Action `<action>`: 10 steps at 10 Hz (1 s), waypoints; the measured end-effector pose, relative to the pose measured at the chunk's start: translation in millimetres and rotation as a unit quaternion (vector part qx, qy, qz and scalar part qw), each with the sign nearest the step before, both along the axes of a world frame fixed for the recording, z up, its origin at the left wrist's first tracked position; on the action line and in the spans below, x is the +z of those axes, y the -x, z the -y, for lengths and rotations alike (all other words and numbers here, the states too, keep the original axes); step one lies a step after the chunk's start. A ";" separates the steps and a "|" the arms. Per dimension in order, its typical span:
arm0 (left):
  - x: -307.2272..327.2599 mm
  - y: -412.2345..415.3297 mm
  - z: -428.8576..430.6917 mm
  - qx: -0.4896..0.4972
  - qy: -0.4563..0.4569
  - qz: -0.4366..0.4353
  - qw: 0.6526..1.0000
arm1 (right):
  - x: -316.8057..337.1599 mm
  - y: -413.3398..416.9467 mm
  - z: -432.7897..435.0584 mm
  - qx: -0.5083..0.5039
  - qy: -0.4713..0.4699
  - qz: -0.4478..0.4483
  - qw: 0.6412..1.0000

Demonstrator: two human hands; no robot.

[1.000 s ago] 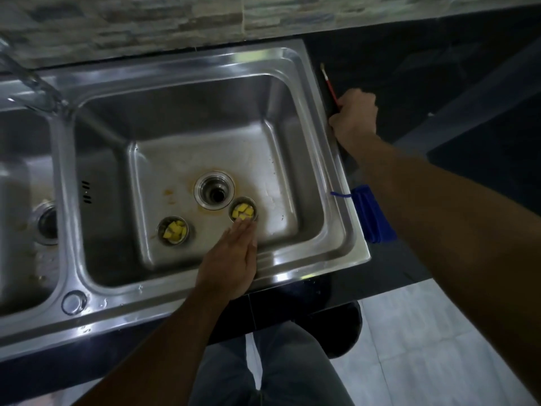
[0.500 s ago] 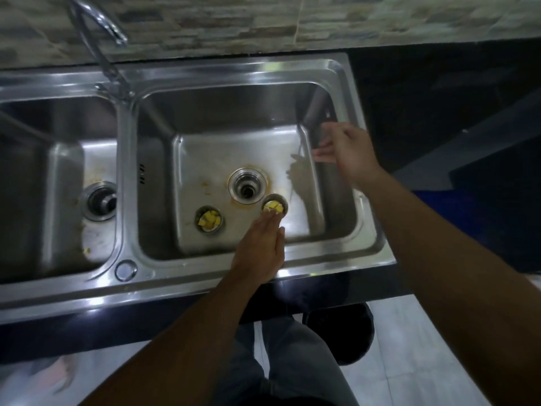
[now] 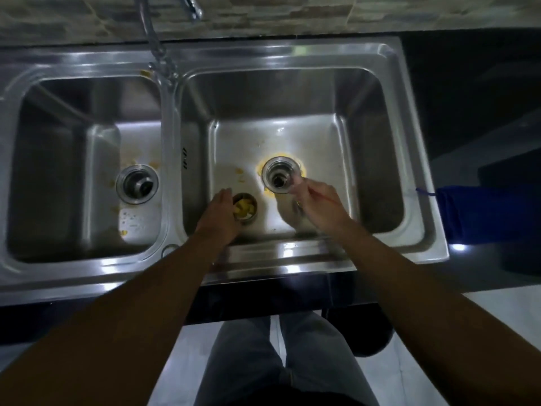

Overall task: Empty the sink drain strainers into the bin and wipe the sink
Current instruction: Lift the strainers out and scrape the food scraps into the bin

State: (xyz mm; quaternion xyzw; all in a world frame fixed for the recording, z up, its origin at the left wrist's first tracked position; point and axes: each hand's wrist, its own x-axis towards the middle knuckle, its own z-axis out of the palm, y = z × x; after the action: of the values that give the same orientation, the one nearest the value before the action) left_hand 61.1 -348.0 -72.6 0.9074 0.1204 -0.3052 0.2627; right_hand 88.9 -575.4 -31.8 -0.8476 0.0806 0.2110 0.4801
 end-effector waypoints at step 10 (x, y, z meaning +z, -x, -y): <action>-14.0 -20.0 -3.6 -0.110 0.050 0.103 0.987 | -27.5 25.7 -6.6 0.180 0.195 0.228 0.937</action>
State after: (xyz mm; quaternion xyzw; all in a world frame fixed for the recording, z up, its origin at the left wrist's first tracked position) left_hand 81.1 -344.4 -86.6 0.9274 -0.0229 -0.2426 0.2838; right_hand 63.3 -568.8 -59.3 -0.9504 -0.1455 0.0748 0.2644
